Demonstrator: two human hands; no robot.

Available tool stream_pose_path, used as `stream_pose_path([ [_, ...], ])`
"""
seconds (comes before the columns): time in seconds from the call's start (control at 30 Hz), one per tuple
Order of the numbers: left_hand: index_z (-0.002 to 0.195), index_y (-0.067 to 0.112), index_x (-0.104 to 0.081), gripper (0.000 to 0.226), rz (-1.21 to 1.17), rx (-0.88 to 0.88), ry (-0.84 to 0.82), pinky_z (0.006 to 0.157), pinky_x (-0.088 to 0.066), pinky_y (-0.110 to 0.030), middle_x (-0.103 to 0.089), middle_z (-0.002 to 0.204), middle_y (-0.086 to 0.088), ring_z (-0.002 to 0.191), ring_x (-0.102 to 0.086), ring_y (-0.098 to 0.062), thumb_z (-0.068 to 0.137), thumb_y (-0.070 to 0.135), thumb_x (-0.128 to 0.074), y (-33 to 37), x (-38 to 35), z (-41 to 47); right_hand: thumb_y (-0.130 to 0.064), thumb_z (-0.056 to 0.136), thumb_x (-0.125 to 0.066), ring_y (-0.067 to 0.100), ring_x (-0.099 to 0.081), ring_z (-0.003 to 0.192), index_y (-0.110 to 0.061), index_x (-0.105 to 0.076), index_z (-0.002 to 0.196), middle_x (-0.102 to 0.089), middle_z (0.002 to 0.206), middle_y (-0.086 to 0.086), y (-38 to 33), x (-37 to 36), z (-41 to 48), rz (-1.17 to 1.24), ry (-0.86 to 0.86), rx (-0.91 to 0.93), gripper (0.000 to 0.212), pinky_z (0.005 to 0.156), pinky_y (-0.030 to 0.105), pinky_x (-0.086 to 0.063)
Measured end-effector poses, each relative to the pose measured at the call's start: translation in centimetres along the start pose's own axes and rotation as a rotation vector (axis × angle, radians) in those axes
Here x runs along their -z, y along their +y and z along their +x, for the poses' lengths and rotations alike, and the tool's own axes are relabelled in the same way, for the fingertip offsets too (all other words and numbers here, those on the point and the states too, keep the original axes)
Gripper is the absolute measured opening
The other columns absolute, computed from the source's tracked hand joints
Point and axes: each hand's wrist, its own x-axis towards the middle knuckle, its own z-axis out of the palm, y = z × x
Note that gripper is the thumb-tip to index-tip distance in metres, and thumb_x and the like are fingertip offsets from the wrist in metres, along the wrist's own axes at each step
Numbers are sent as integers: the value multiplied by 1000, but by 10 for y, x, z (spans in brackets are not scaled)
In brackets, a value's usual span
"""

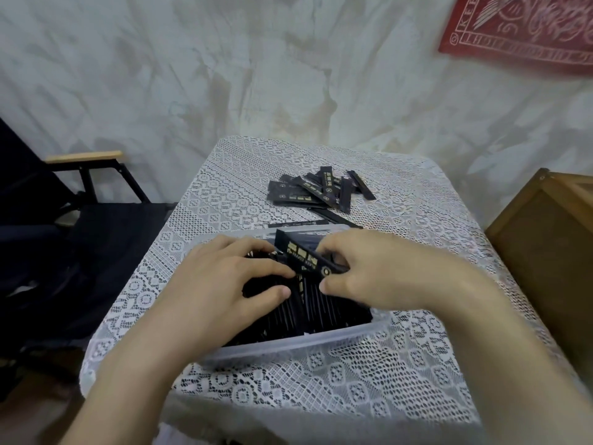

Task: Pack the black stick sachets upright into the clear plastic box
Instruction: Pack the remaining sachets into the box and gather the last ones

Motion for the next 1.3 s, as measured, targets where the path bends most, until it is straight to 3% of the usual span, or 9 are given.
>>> stream_pose_path([
  [0.13,118,66,-57,57,-15,19,11,106,-33,-33,-46,139,31,125,-37,-3,77,83,-23,1,0,1,-38,87,-68,21,-61,89,-30,-60,111,-65,93,-3,-3,-22,2,32,63,-64,27,64,32,-40],
  [0.27,117,66,-57,55,-32,17,12,109,-32,-36,-46,141,32,126,-39,-4,77,84,-24,1,0,1,-43,86,-68,25,-60,101,-36,-54,123,-63,110,0,2,-34,3,83,97,-87,40,76,35,-46],
  [0.4,118,63,-60,56,-34,13,21,109,-33,-36,-48,140,30,125,-41,-5,77,83,-26,1,0,1,-61,81,-70,16,-60,89,-37,-54,118,-61,94,-9,3,-33,-1,138,102,-61,47,69,33,-45],
  [0.47,118,58,-63,59,-33,11,28,107,-34,-35,-51,140,28,124,-43,-6,77,81,-27,1,0,1,-71,79,-65,15,-65,85,-35,-59,113,-66,87,-8,6,-32,-3,194,116,-28,50,72,38,-53],
  [0.57,117,58,-63,55,-42,5,36,107,-35,-37,-53,138,29,123,-45,-6,78,80,-30,2,1,1,-61,89,-61,16,-68,86,-33,-64,109,-67,86,-6,9,-32,-3,220,150,-17,35,81,45,-59],
  [0.73,117,57,-63,56,-41,17,40,107,-34,-34,-54,135,32,124,-44,-4,77,80,-32,3,2,0,-49,92,-62,17,-72,76,-29,-64,108,-71,82,-2,7,-41,1,255,174,-20,25,82,46,-59],
  [0.9,124,50,-56,56,-64,84,47,93,-36,-30,-49,102,26,106,-37,2,75,75,-45,8,6,-4,-39,97,-64,17,-73,57,-24,-61,115,-73,75,6,6,-43,6,346,173,-41,24,79,46,-60],
  [1.2,147,51,-38,74,-28,84,29,93,-31,-25,-58,132,16,124,-37,-2,77,77,-37,7,5,-4,-40,92,-71,16,-74,61,-26,-60,118,-73,77,4,6,-44,7,421,127,-27,32,77,44,-62],
  [1.3,151,49,-32,76,-25,81,6,99,-33,-28,-57,137,13,130,-41,-7,81,78,-38,7,6,-1,-36,91,-74,14,-74,65,-24,-60,120,-73,81,2,7,-42,5,451,91,-23,34,73,36,-63],
])
